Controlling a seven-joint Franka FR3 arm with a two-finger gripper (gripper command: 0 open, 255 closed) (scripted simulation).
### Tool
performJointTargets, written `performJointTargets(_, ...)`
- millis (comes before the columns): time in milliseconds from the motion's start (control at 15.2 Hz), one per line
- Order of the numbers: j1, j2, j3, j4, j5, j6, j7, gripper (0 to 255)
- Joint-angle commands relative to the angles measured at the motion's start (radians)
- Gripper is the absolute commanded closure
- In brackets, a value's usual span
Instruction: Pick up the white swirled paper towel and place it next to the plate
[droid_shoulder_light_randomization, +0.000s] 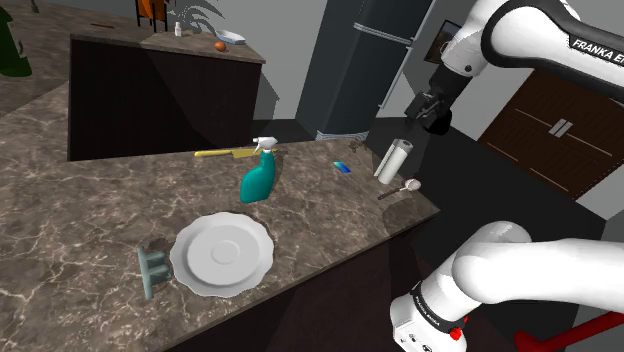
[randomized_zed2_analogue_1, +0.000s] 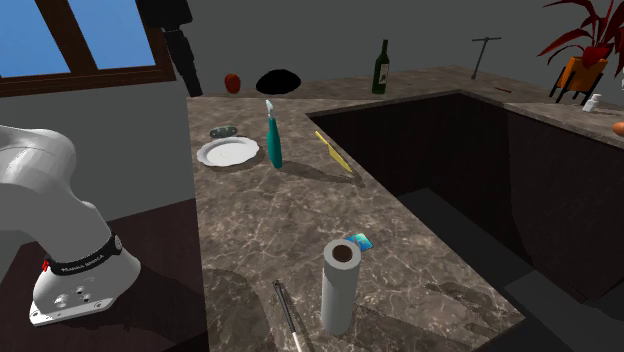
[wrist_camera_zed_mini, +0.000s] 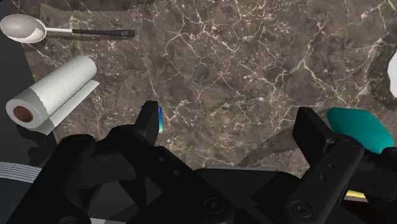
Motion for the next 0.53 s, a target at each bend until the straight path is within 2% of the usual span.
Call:
performJointTargets(0,0.0,0.0,0.0,0.0,0.0,0.0,0.0,0)
performJointTargets(462,-0.035,0.12,-0.158,-0.003,-0.067,0.116,-0.148,0)
